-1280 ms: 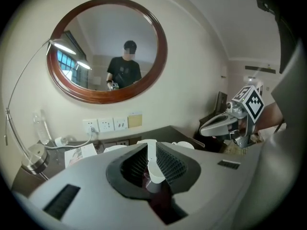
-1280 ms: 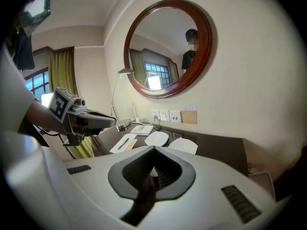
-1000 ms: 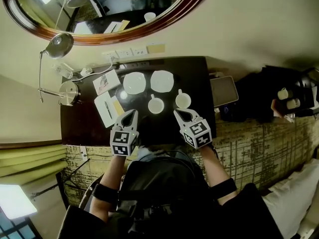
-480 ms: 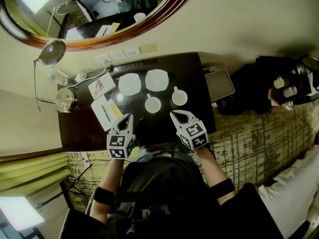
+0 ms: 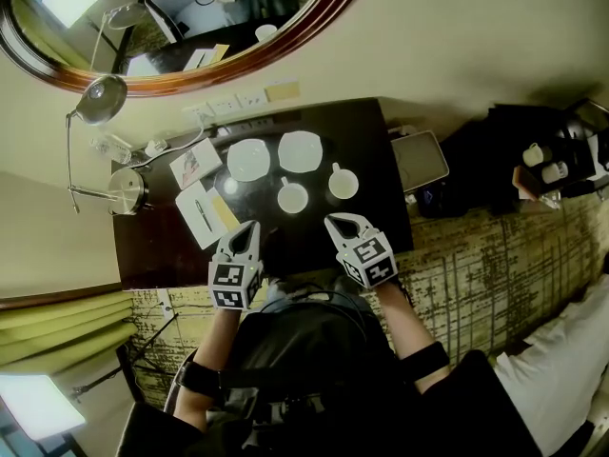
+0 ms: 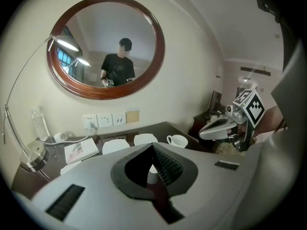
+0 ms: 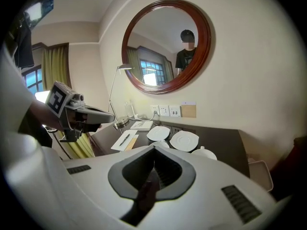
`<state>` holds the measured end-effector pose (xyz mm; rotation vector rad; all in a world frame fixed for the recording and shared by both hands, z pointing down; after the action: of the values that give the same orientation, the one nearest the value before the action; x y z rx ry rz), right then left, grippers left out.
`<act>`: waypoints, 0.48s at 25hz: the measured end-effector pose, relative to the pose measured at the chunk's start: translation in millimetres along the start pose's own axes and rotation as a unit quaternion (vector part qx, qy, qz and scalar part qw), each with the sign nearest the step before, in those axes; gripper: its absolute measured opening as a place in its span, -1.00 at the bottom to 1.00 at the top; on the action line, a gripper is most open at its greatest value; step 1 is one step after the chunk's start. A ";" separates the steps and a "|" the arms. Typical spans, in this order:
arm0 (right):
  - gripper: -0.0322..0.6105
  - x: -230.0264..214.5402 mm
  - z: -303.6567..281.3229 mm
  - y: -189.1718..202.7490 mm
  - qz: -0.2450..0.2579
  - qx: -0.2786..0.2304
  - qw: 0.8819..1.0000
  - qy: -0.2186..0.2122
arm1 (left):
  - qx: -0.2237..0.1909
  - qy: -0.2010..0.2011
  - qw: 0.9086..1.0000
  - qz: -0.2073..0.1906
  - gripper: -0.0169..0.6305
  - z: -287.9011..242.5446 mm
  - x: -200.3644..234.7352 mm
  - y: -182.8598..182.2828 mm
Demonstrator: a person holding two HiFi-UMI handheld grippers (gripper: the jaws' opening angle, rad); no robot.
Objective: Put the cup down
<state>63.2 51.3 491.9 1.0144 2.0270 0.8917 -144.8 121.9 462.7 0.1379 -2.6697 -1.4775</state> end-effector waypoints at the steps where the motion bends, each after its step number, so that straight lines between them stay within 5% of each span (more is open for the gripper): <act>1: -0.89 1.3 -1.7 0.6 0.016 0.006 1.000 0.000 | 0.001 -0.001 1.000 0.000 -0.94 0.7 -0.4 1.0; 7: -0.78 15.5 -23.2 -6.3 0.149 0.078 0.986 -0.007 | 0.005 -0.009 1.000 0.012 -0.94 5.9 0.8 7.4; 12: -0.03 15.0 -58.0 1.1 0.246 0.181 0.951 -0.047 | 0.006 -0.012 1.000 0.023 -0.94 9.8 0.7 14.2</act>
<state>9.9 49.1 519.2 1.7857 1.9253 0.7005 -147.2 137.6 469.6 0.0590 -2.6823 -1.4577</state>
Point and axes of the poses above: the fingertips, and each gripper's own axes: z backward along the fingers, x to its left, y out of its underside, the point moved 6 cm from there along z, backward along the fingers, and after that the axes turned 7 degrees about -y, right-handed, at the moved point
